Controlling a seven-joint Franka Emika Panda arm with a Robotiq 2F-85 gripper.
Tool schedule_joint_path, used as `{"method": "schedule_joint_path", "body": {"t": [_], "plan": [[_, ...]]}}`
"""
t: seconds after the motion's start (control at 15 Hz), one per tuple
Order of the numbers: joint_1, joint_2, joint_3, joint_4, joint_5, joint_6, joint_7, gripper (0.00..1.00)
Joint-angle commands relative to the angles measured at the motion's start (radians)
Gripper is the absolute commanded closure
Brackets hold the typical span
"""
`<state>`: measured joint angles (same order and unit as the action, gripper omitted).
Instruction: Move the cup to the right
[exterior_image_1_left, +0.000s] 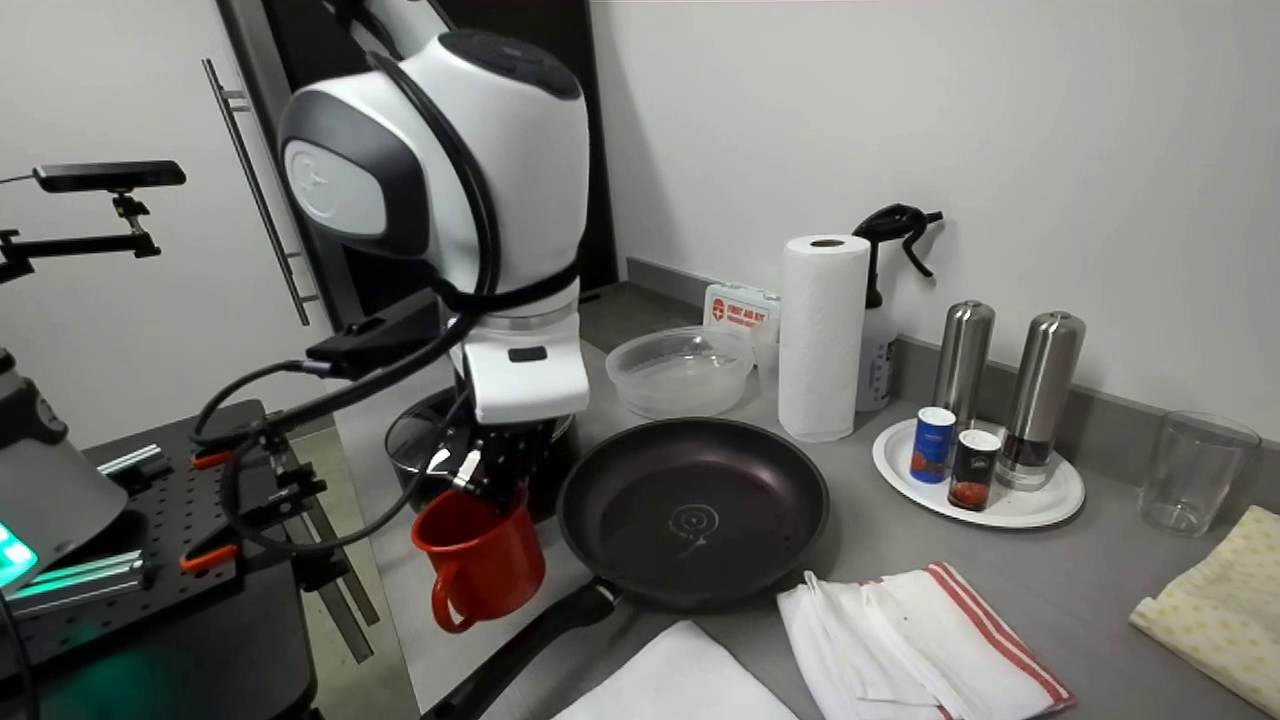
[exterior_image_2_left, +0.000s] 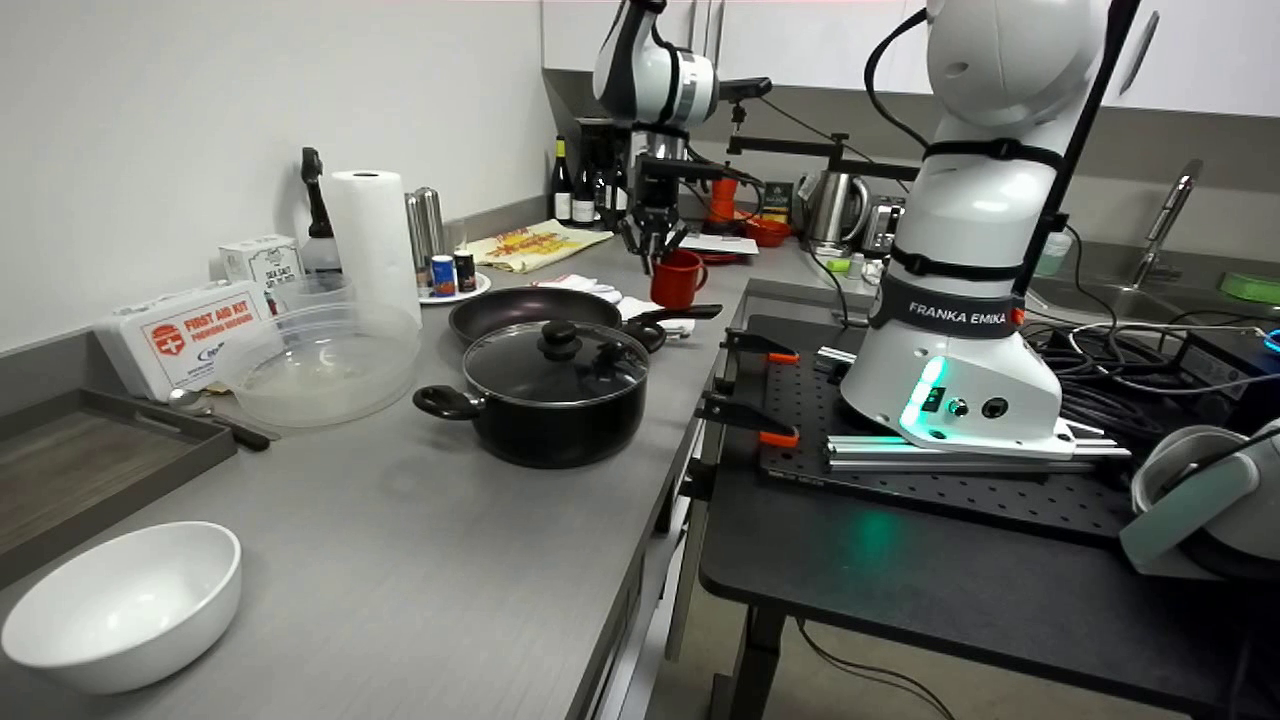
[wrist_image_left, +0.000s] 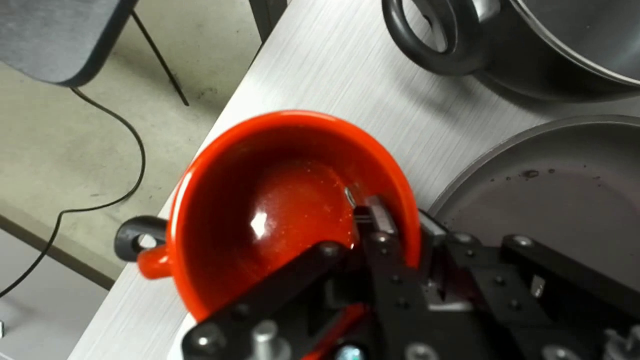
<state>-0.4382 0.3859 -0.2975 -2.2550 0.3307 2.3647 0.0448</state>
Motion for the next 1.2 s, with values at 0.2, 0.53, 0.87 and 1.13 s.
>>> {"method": "schedule_joint_path", "body": {"t": [0.2, 0.53, 0.87, 1.13], "plan": [[0.088, -0.126, -0.05, 0.002, -0.244, -0.079, 0.063, 0.98], [0.148, -0.161, -0.035, 0.049, -0.401, -0.119, 0.086, 0.98], [0.218, -0.198, -0.007, 0.107, -0.537, -0.174, 0.115, 0.98], [0.259, -0.212, 0.031, 0.164, -0.607, -0.217, 0.116, 0.98]]}}
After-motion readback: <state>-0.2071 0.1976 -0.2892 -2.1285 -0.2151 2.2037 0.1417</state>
